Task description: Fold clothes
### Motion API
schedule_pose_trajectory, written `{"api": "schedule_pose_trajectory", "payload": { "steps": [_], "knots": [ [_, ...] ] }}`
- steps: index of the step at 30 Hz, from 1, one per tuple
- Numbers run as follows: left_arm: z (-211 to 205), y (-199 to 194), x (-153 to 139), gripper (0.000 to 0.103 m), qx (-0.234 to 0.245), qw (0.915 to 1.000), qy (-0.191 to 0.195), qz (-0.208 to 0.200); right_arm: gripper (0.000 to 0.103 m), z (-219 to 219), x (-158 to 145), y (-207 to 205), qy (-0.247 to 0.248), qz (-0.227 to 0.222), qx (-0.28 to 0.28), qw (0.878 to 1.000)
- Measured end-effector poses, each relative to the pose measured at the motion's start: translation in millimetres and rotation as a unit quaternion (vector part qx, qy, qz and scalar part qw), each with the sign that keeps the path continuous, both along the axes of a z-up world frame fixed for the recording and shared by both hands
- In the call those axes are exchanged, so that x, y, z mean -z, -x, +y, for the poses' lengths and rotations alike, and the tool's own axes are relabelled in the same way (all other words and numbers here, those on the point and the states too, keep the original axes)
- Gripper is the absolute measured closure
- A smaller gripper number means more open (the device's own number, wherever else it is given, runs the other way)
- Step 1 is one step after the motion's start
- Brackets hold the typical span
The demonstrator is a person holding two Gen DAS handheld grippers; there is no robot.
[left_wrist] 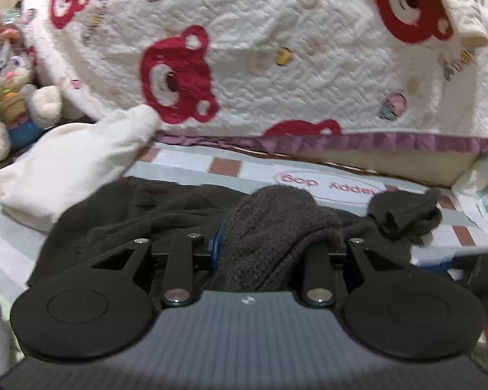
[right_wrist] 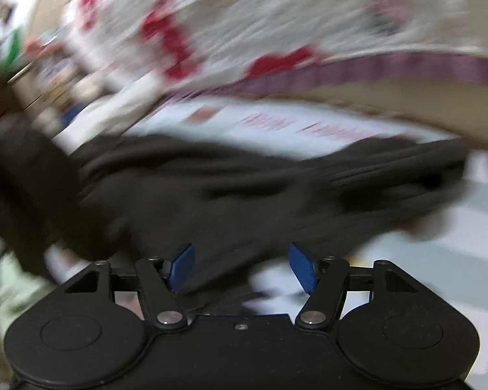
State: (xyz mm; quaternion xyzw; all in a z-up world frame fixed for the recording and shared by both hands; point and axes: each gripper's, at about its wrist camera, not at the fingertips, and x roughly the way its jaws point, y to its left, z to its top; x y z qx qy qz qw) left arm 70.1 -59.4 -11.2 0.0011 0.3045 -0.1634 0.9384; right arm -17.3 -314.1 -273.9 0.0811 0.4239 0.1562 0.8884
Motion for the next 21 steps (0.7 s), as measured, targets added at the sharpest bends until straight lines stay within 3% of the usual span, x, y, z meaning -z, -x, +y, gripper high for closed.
{"api": "schedule_pose_trajectory", "payload": {
  "steps": [4, 7, 10, 13, 14, 15, 16, 18, 21],
  "knots": [
    [27.5, 3.3, 0.2, 0.073, -0.030, 0.9995, -0.012, 0.006, 0.033, 58.0, 15.7, 4.4, 0.022, 0.006, -0.092, 0.996],
    [42.3, 10.4, -4.4, 0.073, -0.040, 0.9989, -0.024, 0.003, 0.033, 101.8, 23.8, 8.1, 0.131, -0.035, -0.151, 0.979],
    [53.6, 18.3, -13.4, 0.073, -0.049, 0.9983, -0.031, -0.011, 0.033, 131.2, 46.4, 1.0, 0.227, -0.048, -0.166, 0.958],
    [58.1, 23.0, -28.5, 0.074, -0.051, 0.9980, -0.027, -0.026, 0.035, 132.3, 56.6, -6.5, 0.238, -0.066, -0.144, 0.958],
    [57.6, 23.6, -35.5, 0.074, -0.048, 0.9980, -0.026, -0.031, 0.042, 126.7, 54.5, -7.0, 0.231, -0.074, -0.133, 0.961],
    [55.3, 22.9, -43.2, 0.075, -0.045, 0.9980, -0.027, -0.036, 0.080, 119.5, 52.5, -8.8, 0.217, -0.076, -0.121, 0.966],
    [53.0, 22.2, -51.2, 0.075, -0.042, 0.9980, -0.026, -0.039, 0.099, 111.6, 49.6, -11.0, 0.199, -0.076, -0.108, 0.971],
    [50.7, 18.4, -71.1, 0.076, -0.033, 0.9989, 0.009, -0.034, 0.099, 89.4, 31.5, -13.8, 0.169, -0.094, -0.063, 0.979],
    [41.7, 13.4, -105.3, 0.076, -0.007, 0.9971, 0.063, -0.042, 0.100, 39.3, -22.1, -14.0, 0.137, -0.146, 0.014, 0.980]
  ]
}}
